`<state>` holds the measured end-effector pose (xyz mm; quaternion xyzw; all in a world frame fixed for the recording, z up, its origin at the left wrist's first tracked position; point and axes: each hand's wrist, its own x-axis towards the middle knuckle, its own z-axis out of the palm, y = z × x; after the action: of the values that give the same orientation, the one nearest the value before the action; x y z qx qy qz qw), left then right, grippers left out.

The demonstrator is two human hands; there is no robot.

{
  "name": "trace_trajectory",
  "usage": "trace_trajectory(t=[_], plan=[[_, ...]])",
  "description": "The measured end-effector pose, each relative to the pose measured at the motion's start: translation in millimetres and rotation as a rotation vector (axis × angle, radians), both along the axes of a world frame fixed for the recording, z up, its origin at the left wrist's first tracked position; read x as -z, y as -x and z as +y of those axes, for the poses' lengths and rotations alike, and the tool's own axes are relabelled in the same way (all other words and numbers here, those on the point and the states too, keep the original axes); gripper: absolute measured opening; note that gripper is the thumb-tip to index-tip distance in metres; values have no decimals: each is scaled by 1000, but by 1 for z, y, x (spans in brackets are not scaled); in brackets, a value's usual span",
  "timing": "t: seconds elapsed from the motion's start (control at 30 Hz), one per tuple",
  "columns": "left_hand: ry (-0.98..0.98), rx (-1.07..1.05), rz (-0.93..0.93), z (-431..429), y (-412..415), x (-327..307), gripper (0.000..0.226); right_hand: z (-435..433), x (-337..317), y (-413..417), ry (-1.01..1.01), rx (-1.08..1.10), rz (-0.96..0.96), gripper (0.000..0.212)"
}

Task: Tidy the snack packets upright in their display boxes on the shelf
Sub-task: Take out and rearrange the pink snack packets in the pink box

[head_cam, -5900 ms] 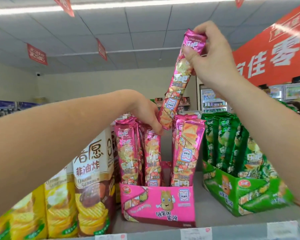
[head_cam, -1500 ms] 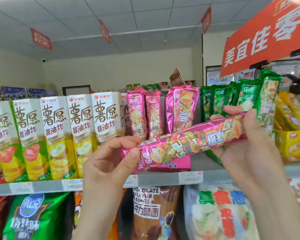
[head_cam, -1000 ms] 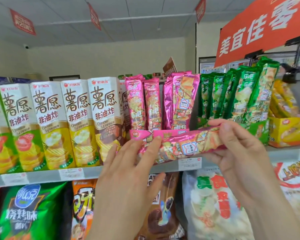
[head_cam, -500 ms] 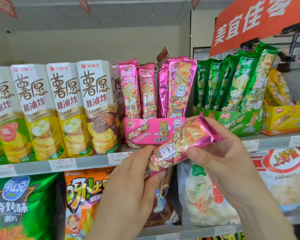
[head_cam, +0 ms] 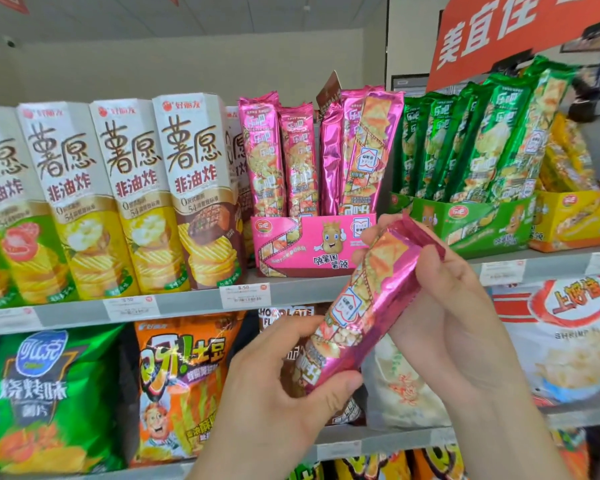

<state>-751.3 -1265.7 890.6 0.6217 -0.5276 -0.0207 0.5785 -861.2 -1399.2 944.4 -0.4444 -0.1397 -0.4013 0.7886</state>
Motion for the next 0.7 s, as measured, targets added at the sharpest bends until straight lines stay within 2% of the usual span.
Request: trace_trajectory(t=[0.13,0.27,0.37,0.43,0.53,0.6,0.7], plan=[[17,-50,-6,-2,-1,6,53,3,-1,-4,-16,23,4,59],[39,-146,-98,-4,-2,10,56,6,-2,-6,-33,134,51,36],[32,-169,-163,-5,-1,10,55,9,1,-7,-22,242,81,32],[-1,-173,-191,-5,-2,12,55,9,2,-7,28,357,137,31],[-35,-234,-300,-3,-5,12,52,4,1,-3,158,550,249,12],[-40,-281,-391,-2,-6,9,49,-1,0,1,247,675,320,21],[-7,-345,-497,-2,-6,5,48,-5,-5,6,259,704,332,14]])
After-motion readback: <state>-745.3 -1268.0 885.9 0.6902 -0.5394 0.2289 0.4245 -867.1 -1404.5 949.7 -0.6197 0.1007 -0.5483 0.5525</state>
